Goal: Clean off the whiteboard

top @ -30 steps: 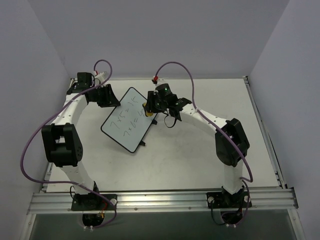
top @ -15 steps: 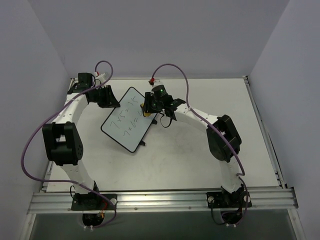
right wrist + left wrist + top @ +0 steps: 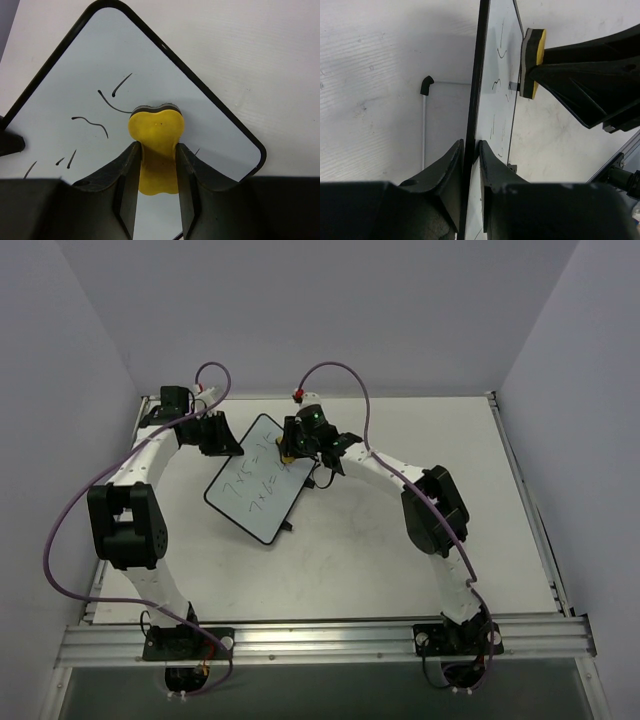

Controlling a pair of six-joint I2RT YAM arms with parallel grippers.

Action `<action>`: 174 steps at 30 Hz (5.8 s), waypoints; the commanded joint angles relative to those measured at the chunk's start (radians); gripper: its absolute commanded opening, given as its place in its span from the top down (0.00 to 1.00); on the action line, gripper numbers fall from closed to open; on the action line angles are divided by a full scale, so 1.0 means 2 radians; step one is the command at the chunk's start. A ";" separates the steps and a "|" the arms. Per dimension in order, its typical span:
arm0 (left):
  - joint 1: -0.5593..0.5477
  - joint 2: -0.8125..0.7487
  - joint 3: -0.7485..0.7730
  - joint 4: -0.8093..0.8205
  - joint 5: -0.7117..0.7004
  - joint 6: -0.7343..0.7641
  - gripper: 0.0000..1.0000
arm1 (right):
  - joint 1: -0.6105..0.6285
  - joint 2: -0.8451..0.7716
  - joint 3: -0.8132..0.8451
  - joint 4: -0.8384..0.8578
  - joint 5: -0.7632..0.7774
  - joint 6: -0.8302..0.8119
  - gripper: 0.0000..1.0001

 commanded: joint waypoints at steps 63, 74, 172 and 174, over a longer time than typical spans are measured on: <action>-0.049 -0.011 -0.011 0.009 -0.054 0.039 0.98 | 0.014 0.054 0.095 -0.020 -0.006 0.000 0.87; -0.060 -0.021 -0.018 0.014 -0.081 0.047 0.98 | 0.027 0.067 0.120 -0.045 -0.017 -0.011 0.87; -0.097 -0.031 -0.033 0.028 -0.126 0.058 0.98 | 0.043 0.027 -0.037 0.056 0.014 0.072 0.90; -0.098 -0.031 -0.034 0.028 -0.126 0.058 0.98 | 0.037 0.029 -0.044 0.060 0.011 0.076 0.90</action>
